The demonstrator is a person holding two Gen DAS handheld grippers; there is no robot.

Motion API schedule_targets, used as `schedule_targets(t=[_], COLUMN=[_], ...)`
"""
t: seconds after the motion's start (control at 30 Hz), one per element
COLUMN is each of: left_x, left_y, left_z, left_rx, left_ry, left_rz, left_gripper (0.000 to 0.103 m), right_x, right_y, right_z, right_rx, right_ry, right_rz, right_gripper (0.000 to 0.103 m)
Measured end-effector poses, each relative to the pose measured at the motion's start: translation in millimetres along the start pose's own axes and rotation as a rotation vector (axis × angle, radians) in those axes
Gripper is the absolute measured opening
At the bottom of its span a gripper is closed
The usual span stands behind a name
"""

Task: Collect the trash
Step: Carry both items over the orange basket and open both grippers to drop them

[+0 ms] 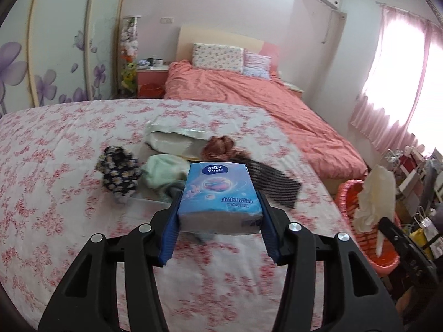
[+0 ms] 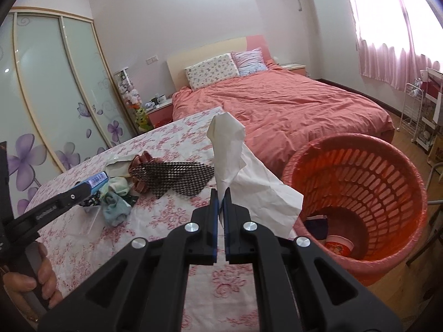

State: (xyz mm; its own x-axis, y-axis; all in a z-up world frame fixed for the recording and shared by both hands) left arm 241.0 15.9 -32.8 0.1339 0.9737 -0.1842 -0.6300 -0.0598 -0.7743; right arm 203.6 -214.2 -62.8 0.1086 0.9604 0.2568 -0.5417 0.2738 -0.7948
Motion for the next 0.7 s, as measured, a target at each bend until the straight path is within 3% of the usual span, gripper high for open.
schedule_targets(t=[0.7], left_x=[-147], left_y=[21], left_z=[0], left_rx=[0.029], left_ry=[0.263], left_rz=[-0.154], left_gripper=[0.051], right_x=[-99], right_y=[-2], right_z=[43], right_rx=[-0.077], right_ry=[0.15], right_rz=[-0.113], right_gripper=[0.004])
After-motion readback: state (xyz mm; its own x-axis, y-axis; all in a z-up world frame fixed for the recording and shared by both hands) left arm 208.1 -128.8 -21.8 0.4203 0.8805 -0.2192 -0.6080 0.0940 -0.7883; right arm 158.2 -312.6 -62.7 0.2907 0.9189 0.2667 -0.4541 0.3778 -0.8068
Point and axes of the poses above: each gripper's, at about its wrist camera, not at the fingertips, and z roughly against the way its jaws point, x to its left, y to its underside, the point moved 7 cm from there along -z, roughly the way its jaws point
